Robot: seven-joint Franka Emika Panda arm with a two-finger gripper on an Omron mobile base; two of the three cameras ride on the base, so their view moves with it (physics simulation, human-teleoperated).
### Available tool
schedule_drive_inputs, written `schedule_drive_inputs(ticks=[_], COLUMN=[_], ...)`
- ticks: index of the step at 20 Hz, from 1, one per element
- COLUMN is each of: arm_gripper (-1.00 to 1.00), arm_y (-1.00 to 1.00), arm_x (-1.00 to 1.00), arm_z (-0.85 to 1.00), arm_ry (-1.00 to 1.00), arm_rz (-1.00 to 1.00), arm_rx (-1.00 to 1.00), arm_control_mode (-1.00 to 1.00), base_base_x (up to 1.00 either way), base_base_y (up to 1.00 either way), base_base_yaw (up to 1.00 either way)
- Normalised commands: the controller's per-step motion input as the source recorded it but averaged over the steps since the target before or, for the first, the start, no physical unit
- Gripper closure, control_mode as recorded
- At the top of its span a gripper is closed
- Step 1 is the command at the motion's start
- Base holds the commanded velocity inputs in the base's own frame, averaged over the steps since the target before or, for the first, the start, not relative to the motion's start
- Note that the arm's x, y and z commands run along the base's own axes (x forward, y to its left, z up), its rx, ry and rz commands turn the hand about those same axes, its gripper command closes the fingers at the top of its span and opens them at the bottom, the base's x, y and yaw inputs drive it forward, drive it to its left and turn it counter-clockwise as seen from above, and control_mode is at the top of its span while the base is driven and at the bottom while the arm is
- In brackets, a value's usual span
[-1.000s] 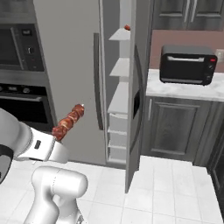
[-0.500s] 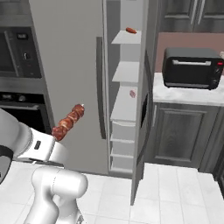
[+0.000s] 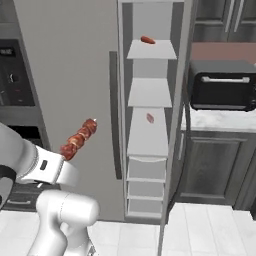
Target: Store the kebab skewer in the freezer for long-term storage. Close the freezer door after placing the cooked food.
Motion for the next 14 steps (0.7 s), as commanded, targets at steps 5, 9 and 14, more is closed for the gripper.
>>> schedule_drive_inputs(ticks=[5, 9, 14], arm_gripper=[1.00, 1.00, 1.00], arm_y=[0.00, 0.00, 0.00], arm_x=[0.00, 0.00, 0.00], arm_z=[0.00, 0.00, 0.00], arm_ry=[0.00, 0.00, 0.00], arm_rz=[0.00, 0.00, 0.00], arm_rx=[0.00, 0.00, 0.00], arm_control_mode=[1.00, 1.00, 1.00], base_base_x=[0.67, 0.66, 0.50], base_base_y=[0.05, 0.00, 0.00], base_base_yaw=[-0.13, -0.04, -0.01])
